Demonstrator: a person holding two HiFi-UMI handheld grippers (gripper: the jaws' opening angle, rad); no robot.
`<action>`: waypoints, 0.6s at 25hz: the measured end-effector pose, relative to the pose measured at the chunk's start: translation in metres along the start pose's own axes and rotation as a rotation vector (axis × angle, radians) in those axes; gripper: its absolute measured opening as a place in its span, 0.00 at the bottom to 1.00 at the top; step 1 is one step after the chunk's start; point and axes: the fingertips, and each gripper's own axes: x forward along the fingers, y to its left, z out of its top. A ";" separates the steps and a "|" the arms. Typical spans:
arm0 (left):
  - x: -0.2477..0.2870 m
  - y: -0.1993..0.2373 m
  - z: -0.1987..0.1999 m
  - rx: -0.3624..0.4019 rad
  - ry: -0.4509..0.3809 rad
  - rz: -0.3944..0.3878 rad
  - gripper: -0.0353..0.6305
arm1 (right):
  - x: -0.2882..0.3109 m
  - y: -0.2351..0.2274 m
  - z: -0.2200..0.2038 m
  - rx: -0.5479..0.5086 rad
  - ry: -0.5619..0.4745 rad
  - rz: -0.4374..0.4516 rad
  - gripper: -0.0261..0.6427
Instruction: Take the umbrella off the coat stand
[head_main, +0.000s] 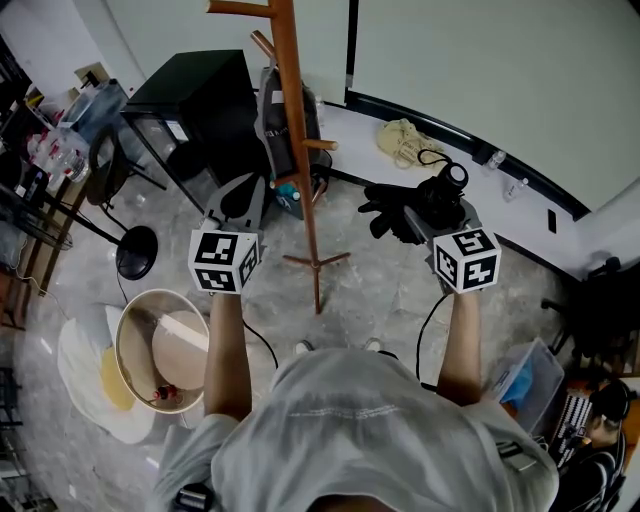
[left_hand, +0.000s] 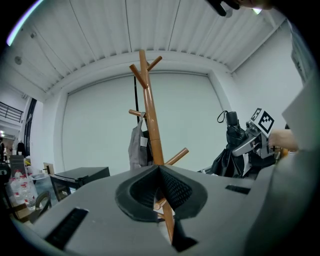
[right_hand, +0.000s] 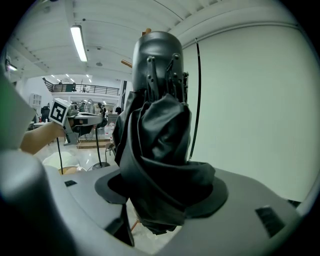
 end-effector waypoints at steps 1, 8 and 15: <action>0.000 -0.001 -0.001 -0.001 0.001 -0.003 0.08 | 0.001 0.000 -0.001 -0.002 0.004 0.001 0.49; 0.000 -0.005 -0.007 -0.005 0.020 -0.015 0.08 | 0.007 0.005 -0.003 -0.002 0.003 0.019 0.48; -0.003 -0.006 -0.014 -0.020 0.032 -0.019 0.08 | 0.010 0.010 -0.006 -0.008 0.014 0.033 0.48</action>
